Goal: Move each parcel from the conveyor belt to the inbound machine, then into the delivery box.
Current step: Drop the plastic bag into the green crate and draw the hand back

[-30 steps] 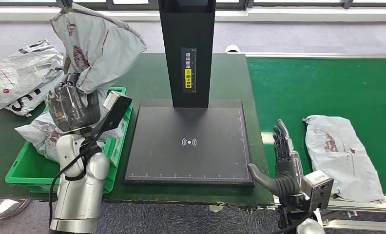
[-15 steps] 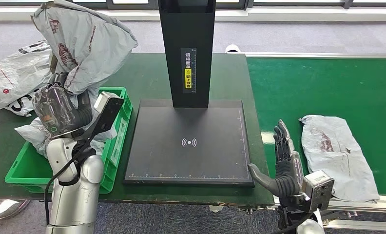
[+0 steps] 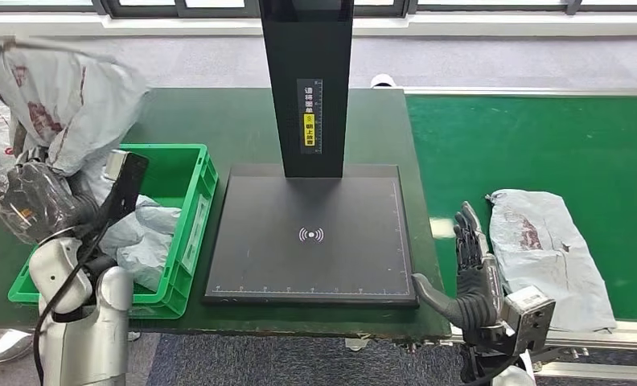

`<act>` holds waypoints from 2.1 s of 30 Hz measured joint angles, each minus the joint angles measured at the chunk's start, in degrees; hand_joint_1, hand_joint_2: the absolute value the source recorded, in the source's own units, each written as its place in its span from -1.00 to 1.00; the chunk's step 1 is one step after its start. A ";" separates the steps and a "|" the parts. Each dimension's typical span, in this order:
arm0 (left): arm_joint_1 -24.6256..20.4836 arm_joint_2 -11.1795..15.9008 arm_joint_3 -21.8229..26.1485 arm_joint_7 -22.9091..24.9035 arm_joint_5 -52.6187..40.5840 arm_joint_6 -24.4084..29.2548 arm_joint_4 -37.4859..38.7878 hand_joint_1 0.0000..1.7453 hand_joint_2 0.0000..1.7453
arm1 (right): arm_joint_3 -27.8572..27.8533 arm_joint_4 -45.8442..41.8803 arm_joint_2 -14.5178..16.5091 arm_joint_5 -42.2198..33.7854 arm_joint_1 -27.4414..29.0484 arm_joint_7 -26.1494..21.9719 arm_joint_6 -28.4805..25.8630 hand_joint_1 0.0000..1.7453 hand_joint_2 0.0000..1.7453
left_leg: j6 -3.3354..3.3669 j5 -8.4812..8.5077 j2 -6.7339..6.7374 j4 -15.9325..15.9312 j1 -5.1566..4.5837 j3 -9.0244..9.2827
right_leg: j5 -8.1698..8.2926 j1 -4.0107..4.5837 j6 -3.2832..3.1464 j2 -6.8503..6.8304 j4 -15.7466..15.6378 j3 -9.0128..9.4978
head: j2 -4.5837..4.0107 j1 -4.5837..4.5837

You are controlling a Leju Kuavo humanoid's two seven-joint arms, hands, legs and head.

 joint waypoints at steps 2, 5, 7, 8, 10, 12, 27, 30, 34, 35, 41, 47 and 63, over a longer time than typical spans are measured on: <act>-3.37 4.40 0.10 5.53 -0.01 -11.68 10.62 1.00 1.00 | 0.00 0.31 -0.05 -0.17 -0.67 0.61 1.16 -1.00 1.00 | -0.11 0.12 0.02 -0.04 0.01 0.04 | 0.07 0.01 -0.11 -0.01 0.04 0.04 | 0.00 -0.01; -7.45 9.73 0.34 7.20 -0.02 -17.24 28.58 1.00 1.00 | 0.00 1.01 -0.08 0.08 -1.69 0.79 1.59 -1.00 1.00 | -0.30 0.28 0.19 -0.07 0.08 0.04 | 0.26 0.07 -0.35 0.15 0.11 -0.08 | 0.00 -0.01; -9.07 11.58 0.36 7.60 -0.03 -13.76 35.98 1.00 1.00 | 0.00 1.31 -0.13 0.10 -1.80 0.81 1.62 -1.00 1.00 | -0.32 0.29 0.30 -0.07 0.09 0.04 | 0.32 0.11 -0.37 0.25 0.12 -0.10 | 0.00 0.00; -9.70 12.20 0.38 7.76 -0.04 -12.83 38.57 1.00 1.00 | 0.00 1.44 -0.16 0.07 -1.81 0.84 1.66 -1.00 1.00 | -0.32 0.26 0.30 -0.07 0.08 0.05 | 0.32 0.12 -0.36 0.25 0.12 -0.09 | 0.00 0.00; -10.46 13.02 0.48 7.83 -0.05 -13.19 41.90 1.00 1.00 | 0.00 1.64 -0.18 -0.06 -1.81 0.96 1.68 -1.00 1.00 | -0.32 0.20 0.30 -0.07 0.06 0.08 | 0.30 0.10 -0.36 0.26 0.12 -0.07 | 0.00 0.01; -10.94 13.43 0.54 7.68 -0.06 -14.30 43.60 1.00 1.00 | 0.00 1.72 -0.18 -0.21 -1.84 1.16 1.58 -1.00 1.00 | -0.33 0.15 0.30 -0.07 0.06 0.10 | 0.27 0.07 -0.38 0.26 0.12 -0.06 | 0.00 0.01; -12.79 13.70 1.93 3.59 -0.07 -11.76 47.35 -1.00 -1.00 | 0.00 1.72 -0.51 -1.26 -1.82 1.46 0.37 -1.00 1.00 | -0.50 0.22 0.31 -0.26 0.09 0.39 | 0.22 0.00 -0.48 0.24 0.13 0.07 | 0.00 0.00; -13.01 12.57 4.13 -1.85 0.59 -7.94 46.77 -1.00 -1.00 | 0.00 1.69 -0.74 -1.86 -1.70 1.66 -0.48 -1.00 1.00 | -0.49 0.25 0.27 -0.25 0.09 0.38 | 0.22 0.01 -0.48 0.17 0.13 0.07 | 0.00 -0.01; -12.89 9.53 7.83 -11.33 6.41 -0.84 42.68 -1.00 -1.00 | 0.00 1.49 -0.98 -2.40 -1.14 1.68 -1.43 -1.00 1.00 | -0.44 0.29 0.15 -0.22 0.08 0.25 | 0.23 0.04 -0.47 0.03 0.13 0.06 | 0.00 0.00; -12.75 8.77 8.40 -12.85 8.33 1.13 41.01 -1.00 -1.00 | 0.00 1.43 -1.03 -2.51 -1.00 1.62 -1.61 -1.00 1.00 | -0.44 0.29 0.15 -0.22 0.08 0.23 | 0.24 0.04 -0.47 0.03 0.13 0.05 | 0.00 0.00; -11.70 5.98 9.70 -15.03 12.99 5.14 32.08 -1.00 -1.00 | 0.00 1.37 -1.36 -2.81 -0.52 1.28 -2.39 -1.00 1.00 | -0.42 0.26 0.15 -0.20 0.04 0.20 | 0.24 0.02 -0.44 0.06 0.12 0.00 | 0.00 0.01; -9.66 4.45 9.88 -17.06 15.02 10.65 25.07 -1.00 -1.00 | 0.02 1.38 -1.58 -3.19 -0.52 1.14 -3.41 -1.00 1.00 | -0.43 0.22 0.15 -0.21 0.06 0.15 | 0.22 0.01 -0.46 0.06 0.12 -0.05 | 0.00 0.01; -5.38 1.36 9.46 -20.18 18.25 16.50 12.10 -1.00 -1.00 | 0.04 1.38 -1.67 -3.23 -0.48 1.07 -4.40 -1.00 1.00 | -0.42 0.20 0.15 -0.20 0.06 0.15 | 0.20 0.02 -0.43 0.05 0.12 -0.05 | 0.00 0.01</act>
